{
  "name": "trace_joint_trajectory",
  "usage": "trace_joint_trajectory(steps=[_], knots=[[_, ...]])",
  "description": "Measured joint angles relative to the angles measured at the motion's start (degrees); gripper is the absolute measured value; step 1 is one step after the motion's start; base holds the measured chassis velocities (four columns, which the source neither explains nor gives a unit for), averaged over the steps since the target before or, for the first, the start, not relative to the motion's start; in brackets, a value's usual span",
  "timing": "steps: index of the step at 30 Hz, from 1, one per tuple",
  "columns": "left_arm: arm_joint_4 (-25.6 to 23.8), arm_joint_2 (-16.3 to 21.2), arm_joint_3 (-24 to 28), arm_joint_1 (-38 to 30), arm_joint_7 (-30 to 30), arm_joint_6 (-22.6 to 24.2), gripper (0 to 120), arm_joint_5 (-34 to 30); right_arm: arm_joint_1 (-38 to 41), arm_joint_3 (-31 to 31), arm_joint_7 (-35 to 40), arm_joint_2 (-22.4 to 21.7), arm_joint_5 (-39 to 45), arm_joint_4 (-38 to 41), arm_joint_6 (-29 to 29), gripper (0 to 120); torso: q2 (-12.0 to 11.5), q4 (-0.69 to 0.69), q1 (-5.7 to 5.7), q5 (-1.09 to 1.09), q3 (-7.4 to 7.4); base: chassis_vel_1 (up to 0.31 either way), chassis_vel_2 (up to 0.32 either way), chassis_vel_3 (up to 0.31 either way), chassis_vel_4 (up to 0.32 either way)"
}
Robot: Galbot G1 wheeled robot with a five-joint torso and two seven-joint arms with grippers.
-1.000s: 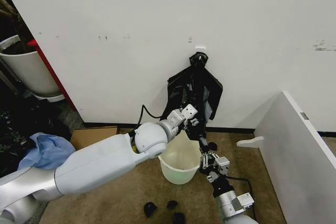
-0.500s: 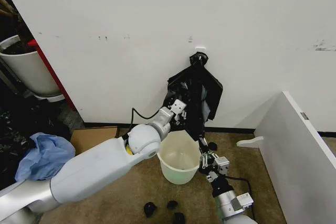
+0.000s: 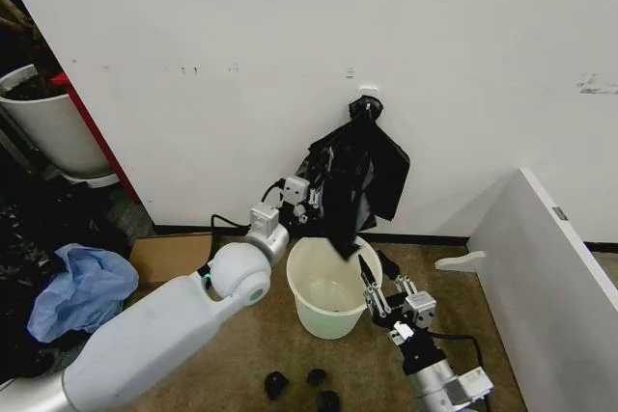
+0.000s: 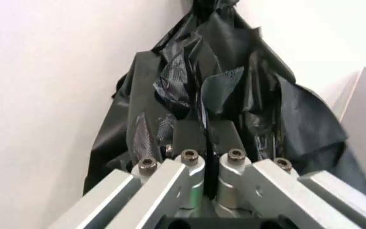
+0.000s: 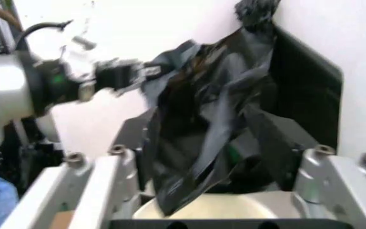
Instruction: Place the garbage bag over the trash bin.
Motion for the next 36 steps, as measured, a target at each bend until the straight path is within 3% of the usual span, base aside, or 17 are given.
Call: trace_joint_trajectory(steps=[10, 14, 17, 23, 35, 36], knots=[[0.0, -0.3, 0.6, 0.4, -0.1, -0.2, 0, 0.5, 13.9, -1.1, 2.1, -3.2, 9.9, -7.1, -8.2, 91, 0.0, 0.01, 0.0, 0.03, 0.01, 0.0, 0.0, 0.0, 0.0], [0.0, -0.6, 0.9, 0.2, -0.2, -0.1, 0, 0.5, 17.8, -3.0, 2.2, -2.6, 11.4, -9.2, -9.9, 97, 0.0, 0.01, 0.0, 0.01, 0.01, 0.0, 0.0, 0.0, 0.0], [0.1, -0.7, 1.0, 0.2, -0.2, 0.0, 0, 0.5, 19.5, -4.2, 2.3, -2.5, 11.6, -10.3, -10.6, 91, 0.0, 0.01, 0.0, 0.0, 0.01, 0.0, 0.0, 0.0, 0.0], [0.2, -1.0, 1.1, 0.6, -0.3, 0.2, 0, 0.5, 25.5, -6.6, 6.0, -1.4, 11.1, -15.8, -10.8, 64, 0.0, 0.02, 0.01, 0.01, 0.01, 0.0, 0.0, 0.0, 0.0], [0.2, -1.1, 1.1, 0.9, -0.4, 0.3, 0, 0.5, 26.3, -6.6, 6.5, -1.6, 11.2, -16.9, -11.0, 26, 0.0, 0.01, 0.01, 0.0, 0.01, 0.0, 0.0, 0.0, 0.0], [0.1, -1.0, 1.0, 0.9, -0.4, 0.3, 0, 0.5, 26.6, -6.8, 6.3, -1.5, 11.3, -17.2, -11.2, 18, 0.0, 0.01, 0.0, 0.01, 0.01, 0.0, 0.0, 0.0, 0.0]])
